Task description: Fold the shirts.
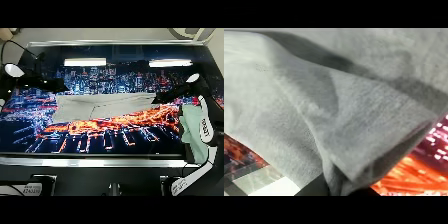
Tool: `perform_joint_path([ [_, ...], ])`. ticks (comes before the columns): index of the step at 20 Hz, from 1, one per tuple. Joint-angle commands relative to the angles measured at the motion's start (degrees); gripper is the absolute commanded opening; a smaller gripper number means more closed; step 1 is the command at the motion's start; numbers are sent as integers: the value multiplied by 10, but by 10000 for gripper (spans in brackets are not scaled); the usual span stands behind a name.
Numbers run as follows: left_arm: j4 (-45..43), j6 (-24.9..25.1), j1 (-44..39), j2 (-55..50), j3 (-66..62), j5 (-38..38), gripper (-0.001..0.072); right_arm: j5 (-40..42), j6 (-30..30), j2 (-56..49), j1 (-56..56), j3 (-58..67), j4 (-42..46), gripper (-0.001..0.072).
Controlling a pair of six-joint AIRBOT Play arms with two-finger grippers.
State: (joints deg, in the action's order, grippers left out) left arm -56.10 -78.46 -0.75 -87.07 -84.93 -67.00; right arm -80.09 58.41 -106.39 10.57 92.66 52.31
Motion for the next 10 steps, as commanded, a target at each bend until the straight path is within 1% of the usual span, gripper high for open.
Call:
perform_joint_path([
  [1, 45, -2, -71, -33, 0, 86, 27, -9, -13, 96, -5, 1, -6, 16],
  [4, 158, -2, -149, -103, -1, 127, 26, -10, -13, 188, -24, 1, -3, 16],
  [6, 227, 0, -203, -151, -1, 151, 26, -26, -12, 239, -51, 1, -2, 16],
  [8, 289, 2, -255, -190, -2, 174, 26, -29, -12, 283, -78, 1, 1, 17],
  [10, 332, 15, -305, -221, -3, 174, 26, -24, -12, 319, -100, 1, 18, 17],
])
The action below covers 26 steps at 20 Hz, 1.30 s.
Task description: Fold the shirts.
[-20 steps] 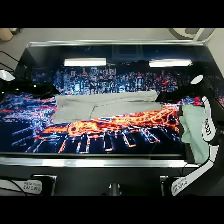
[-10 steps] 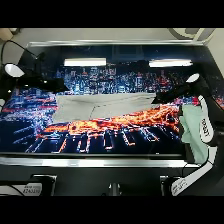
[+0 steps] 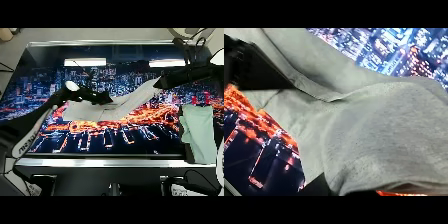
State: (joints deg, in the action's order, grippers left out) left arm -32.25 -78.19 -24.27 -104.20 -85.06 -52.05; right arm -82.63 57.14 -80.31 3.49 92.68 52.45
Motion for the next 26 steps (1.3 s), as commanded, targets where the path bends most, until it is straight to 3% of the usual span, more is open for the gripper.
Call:
perform_joint_path([
  [1, 113, 13, -96, -63, -2, 22, 26, 3, 2, 72, -36, 0, 24, 17],
  [4, 169, 49, -140, -85, -2, 36, 25, 3, 2, 89, -41, 0, 22, 17],
  [6, 165, 59, -124, -75, -2, 41, 24, 2, 2, 89, -41, 0, 21, 17],
  [8, 95, 62, -72, -35, -2, 41, 23, 6, 2, 82, -43, 0, 2, 17],
  [11, -75, -3, 60, 70, -2, 20, 23, 49, 0, 51, -91, 0, -4, 17],
  [14, -184, -35, 219, 194, -2, -21, 23, 108, 0, -10, -179, 0, -4, 18],
  [17, -207, -39, 370, 318, -2, -44, 24, 144, 0, -98, -280, 0, -3, 19],
  [20, -207, -39, 471, 415, -1, -61, 24, 203, 2, -194, -360, 0, -4, 36],
  [21, -207, -39, 488, 437, -1, -66, 24, 223, 2, -225, -381, 0, -8, 211],
  [22, -207, -39, 498, 455, -1, -71, 24, 233, 4, -247, -393, 0, -12, 533],
  [23, -207, -37, 503, 469, -1, -75, 24, 231, 11, -260, -393, 0, -13, 691],
  [26, -208, -31, 499, 482, -1, -93, 24, 176, 50, -237, -350, 0, 26, 690],
])
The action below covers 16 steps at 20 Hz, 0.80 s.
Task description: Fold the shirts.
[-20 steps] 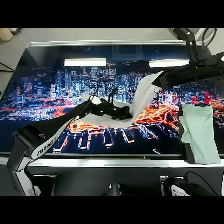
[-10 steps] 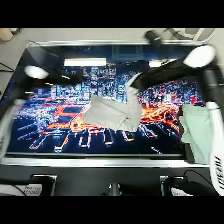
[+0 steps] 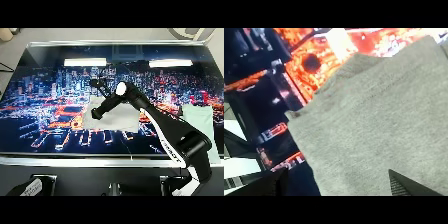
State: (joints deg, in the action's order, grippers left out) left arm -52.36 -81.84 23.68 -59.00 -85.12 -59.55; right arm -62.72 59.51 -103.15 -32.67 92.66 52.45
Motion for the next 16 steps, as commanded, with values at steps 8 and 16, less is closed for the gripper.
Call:
perform_joint_path([
  [8, -6, 23, 12, 26, 31, -25, 25, -226, 53, 109, 310, -48, 197, 669],
  [16, -7, 24, -36, 25, 52, -23, 25, -19, -25, 99, 271, -292, -63, 668],
])
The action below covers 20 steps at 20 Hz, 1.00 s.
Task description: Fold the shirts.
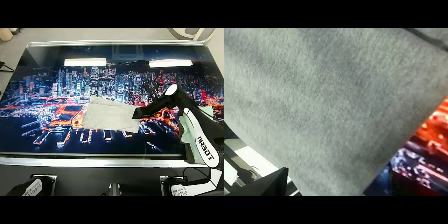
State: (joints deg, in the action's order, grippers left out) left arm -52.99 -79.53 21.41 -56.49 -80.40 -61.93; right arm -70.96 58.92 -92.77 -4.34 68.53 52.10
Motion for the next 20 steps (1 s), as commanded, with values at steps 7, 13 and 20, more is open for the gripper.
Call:
perform_joint_path([
  [7, 0, 0, -20, 0, 4, 4, 25, 70, -11, -15, -14, -35, -67, 21],
  [13, 0, 1, -20, 0, 4, 5, 25, -29, -24, 13, 60, 175, -72, 16],
  [20, 0, 1, -20, -10, 4, 14, 25, -182, 50, 14, 263, 380, -71, 17],
])
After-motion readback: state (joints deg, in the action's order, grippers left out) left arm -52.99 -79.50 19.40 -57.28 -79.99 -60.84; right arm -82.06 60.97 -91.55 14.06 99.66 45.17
